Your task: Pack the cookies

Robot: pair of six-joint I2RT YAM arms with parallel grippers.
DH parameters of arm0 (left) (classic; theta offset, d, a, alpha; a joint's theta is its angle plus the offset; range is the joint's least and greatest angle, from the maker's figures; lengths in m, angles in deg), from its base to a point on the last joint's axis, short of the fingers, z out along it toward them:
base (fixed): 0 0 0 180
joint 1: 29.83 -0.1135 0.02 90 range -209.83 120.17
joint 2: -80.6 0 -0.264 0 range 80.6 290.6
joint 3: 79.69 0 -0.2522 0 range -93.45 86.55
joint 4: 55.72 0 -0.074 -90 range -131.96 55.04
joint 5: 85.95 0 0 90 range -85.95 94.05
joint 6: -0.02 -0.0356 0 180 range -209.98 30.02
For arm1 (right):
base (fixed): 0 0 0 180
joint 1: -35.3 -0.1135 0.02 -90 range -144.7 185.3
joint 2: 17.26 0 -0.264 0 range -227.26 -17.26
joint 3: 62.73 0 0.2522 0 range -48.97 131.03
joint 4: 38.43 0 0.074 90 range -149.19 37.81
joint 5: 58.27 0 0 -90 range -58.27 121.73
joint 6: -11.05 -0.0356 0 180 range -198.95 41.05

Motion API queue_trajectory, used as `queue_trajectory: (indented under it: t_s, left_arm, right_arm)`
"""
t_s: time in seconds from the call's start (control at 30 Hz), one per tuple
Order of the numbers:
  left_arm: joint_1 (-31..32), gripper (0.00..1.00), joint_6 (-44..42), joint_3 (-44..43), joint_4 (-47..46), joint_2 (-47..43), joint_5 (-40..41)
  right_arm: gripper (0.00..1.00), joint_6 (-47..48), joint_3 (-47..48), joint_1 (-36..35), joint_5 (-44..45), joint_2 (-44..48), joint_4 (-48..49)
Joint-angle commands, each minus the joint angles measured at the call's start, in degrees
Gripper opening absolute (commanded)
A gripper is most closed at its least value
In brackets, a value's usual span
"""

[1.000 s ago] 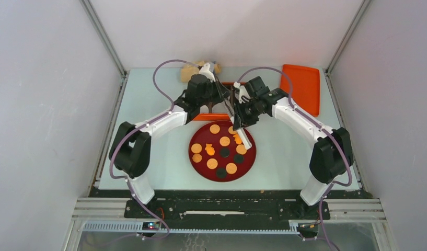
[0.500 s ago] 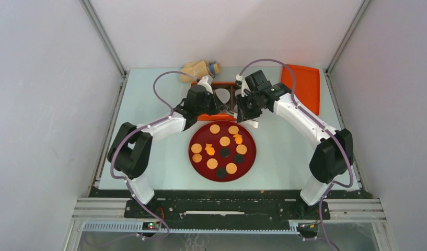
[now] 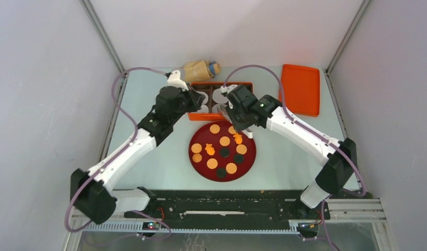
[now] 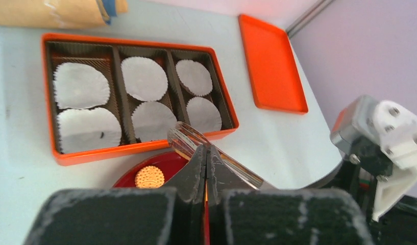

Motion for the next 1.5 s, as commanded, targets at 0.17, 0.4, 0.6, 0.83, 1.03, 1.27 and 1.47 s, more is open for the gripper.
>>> queue_trajectory:
  t_s: [0.17,0.4,0.6,0.83,1.03,1.27,1.47]
  left_arm:
    - [0.8,0.0,-1.9,7.4,5.2,-9.1,5.2]
    - [2.2,0.0,-1.1,10.0,5.6,-11.8,6.1]
    - [2.1,0.0,-0.7,11.4,6.4,-14.8,7.4]
    - [2.3,0.0,-0.8,12.2,6.7,-14.9,7.6]
    - [2.5,0.0,-0.3,12.9,6.9,-15.1,7.7]
    - [2.5,0.0,-0.3,13.2,6.7,-14.9,7.5]
    - [2.5,0.0,0.1,13.4,6.4,-13.9,7.1]
  right_arm:
    - [0.58,-5.3,-4.1,-7.3,6.4,9.8,-2.1]
    - [0.66,-8.7,-10.7,-9.4,1.2,12.2,0.2]
    - [0.66,-10.0,-12.5,-11.2,1.1,10.6,2.2]
    - [0.89,-8.9,-16.8,-11.1,3.2,4.4,3.8]
    - [0.9,-11.3,-20.3,-13.7,0.8,0.0,6.0]
    - [0.9,-14.3,-26.0,-13.8,-0.8,-2.6,11.4]
    - [0.83,-14.9,-26.1,-13.8,-1.9,-5.7,13.2]
